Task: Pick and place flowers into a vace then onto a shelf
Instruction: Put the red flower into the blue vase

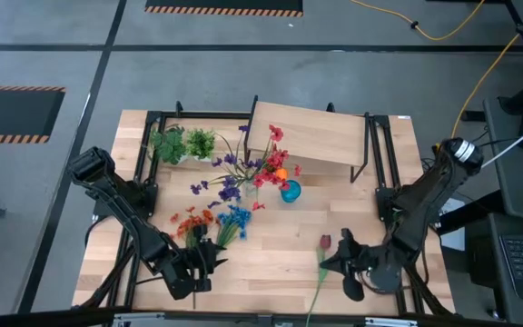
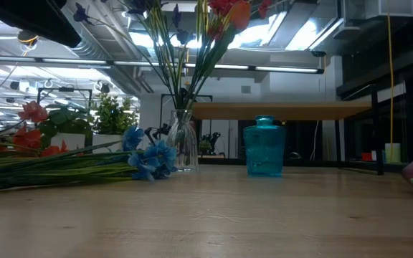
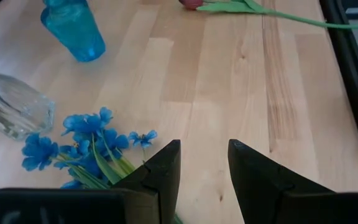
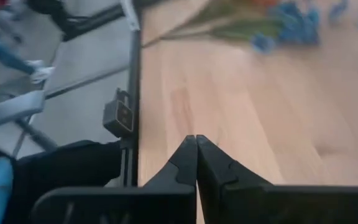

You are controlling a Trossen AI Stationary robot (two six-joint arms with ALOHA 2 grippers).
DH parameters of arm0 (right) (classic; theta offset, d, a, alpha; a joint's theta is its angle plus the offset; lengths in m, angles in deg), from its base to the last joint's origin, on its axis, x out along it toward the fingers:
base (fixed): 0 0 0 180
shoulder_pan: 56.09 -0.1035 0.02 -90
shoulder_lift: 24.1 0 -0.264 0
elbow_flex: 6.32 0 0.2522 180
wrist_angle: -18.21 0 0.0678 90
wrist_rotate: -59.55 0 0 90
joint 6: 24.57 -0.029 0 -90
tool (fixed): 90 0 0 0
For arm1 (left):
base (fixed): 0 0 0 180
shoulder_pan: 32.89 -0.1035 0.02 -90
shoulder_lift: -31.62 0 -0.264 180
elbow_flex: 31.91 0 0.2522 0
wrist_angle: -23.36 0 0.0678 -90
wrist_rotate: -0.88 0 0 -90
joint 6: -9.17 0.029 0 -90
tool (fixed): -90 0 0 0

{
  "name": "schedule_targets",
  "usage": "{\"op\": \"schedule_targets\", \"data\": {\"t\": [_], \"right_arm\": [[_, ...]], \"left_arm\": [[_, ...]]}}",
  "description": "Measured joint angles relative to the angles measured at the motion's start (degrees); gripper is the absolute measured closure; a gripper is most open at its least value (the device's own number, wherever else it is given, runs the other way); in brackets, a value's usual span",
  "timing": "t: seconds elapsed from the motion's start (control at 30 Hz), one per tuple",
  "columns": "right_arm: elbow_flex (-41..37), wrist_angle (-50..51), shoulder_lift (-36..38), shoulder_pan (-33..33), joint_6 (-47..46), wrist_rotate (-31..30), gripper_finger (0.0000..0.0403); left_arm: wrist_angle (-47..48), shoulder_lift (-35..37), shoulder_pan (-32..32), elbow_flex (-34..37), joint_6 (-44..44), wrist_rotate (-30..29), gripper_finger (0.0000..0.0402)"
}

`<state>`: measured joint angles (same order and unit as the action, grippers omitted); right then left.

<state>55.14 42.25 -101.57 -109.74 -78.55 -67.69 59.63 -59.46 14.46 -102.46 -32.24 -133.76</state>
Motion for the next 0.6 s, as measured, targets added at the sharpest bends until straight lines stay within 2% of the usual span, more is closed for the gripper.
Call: {"op": "schedule_targets", "data": {"t": [0.2,0.43,0.6], "right_arm": [[15.1,23.2,-7.9,0.0,-17.0,0.3,0.0402],[33.9,43.1,-20.8,0.0,-30.5,4.0,0.0402],[42.4,55.5,-28.5,0.0,-39.9,7.0,0.0402]], "left_arm": [[-0.2,0.0,0.0,0.0,1.3,-0.1,0.0274],[-0.4,0.0,-0.1,0.0,7.6,-0.5,0.0274],[-1.0,0.0,-0.4,0.0,9.8,-0.7,0.0274]]}}
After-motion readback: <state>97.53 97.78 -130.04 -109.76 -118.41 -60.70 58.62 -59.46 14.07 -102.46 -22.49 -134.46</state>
